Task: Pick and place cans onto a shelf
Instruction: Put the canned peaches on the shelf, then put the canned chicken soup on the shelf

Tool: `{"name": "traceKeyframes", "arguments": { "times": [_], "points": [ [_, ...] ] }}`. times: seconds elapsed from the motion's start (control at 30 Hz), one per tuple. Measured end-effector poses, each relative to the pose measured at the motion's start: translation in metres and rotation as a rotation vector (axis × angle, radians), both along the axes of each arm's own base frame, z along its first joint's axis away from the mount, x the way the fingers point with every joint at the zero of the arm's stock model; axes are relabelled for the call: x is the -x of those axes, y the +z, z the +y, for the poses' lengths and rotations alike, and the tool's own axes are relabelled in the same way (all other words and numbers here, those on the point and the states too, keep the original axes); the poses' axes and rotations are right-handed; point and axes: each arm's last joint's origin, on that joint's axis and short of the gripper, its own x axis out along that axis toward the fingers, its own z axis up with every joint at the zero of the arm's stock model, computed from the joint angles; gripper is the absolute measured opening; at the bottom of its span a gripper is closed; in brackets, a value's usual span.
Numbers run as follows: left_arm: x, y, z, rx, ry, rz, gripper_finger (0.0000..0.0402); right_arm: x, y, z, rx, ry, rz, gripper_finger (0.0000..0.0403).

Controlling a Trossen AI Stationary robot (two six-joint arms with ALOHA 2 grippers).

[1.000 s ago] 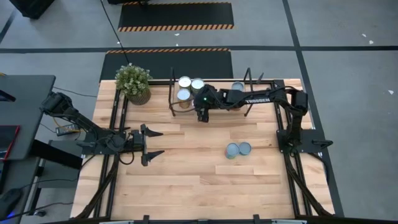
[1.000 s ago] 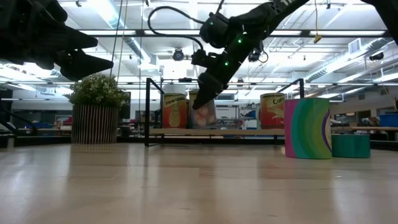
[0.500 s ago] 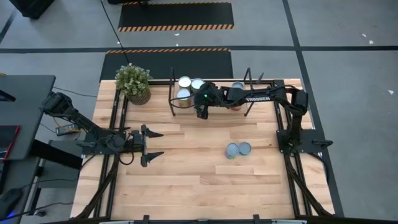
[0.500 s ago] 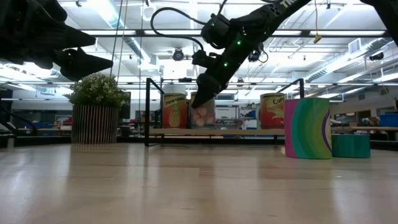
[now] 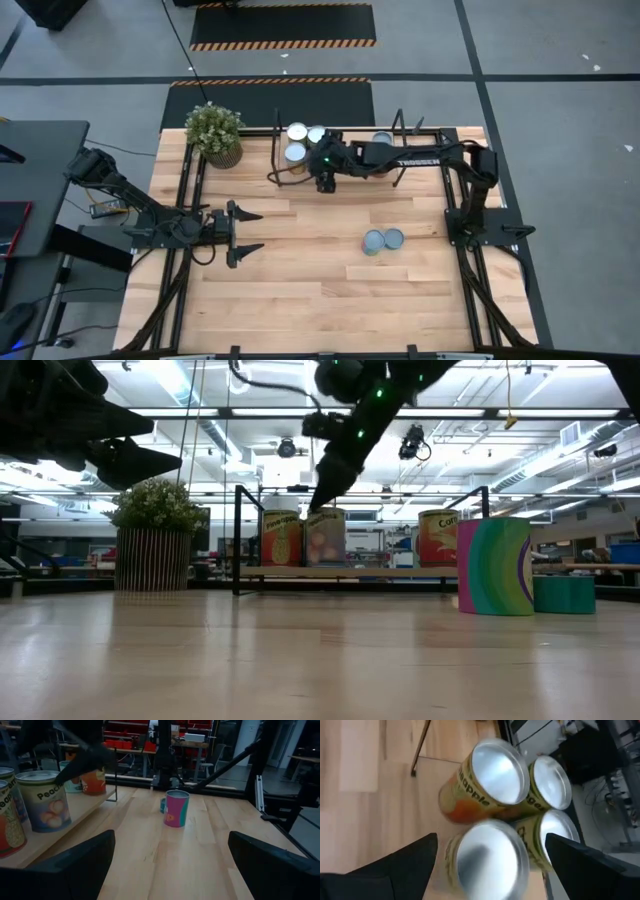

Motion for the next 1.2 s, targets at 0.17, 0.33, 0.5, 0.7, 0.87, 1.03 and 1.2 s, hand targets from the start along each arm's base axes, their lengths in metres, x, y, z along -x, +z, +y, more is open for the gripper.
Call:
{"name": "traceKeyframes", "arguments": {
  "times": [0.17,0.33,0.5,0.7,0.87,1.03,1.2],
  "points": [
    [0.0,-0.001,0.0,-0.004,0.0,0.007,0.0396,0.009,0.01,0.02,-0.007,-0.015,0.095,0.0378],
    [0.0,-0.001,0.0,-0.005,0.0,0.007,0.0396,0.013,-0.002,0.028,0.015,-0.061,0.164,0.0378],
    [0.0,-0.001,0.0,0.001,0.0,0.005,0.0396,0.017,-0.018,0.012,0.065,-0.133,0.157,0.0378],
    [0.0,-0.001,0.0,0.004,0.001,0.005,0.0396,0.018,-0.017,-0.007,0.073,-0.161,0.122,0.0378],
    [0.0,-0.001,0.0,0.004,0.001,0.005,0.0396,0.019,-0.015,-0.015,0.1,-0.155,0.124,0.0378],
    [0.0,-0.002,0.0,0.017,-0.002,0.012,0.0396,0.025,-0.009,-0.007,0.108,-0.159,0.153,0.0378],
    [0.0,-0.002,-0.002,0.018,-0.057,0.02,0.0396,0.033,0.009,0.03,-0.032,-0.079,0.102,0.0378]
  ]
}}
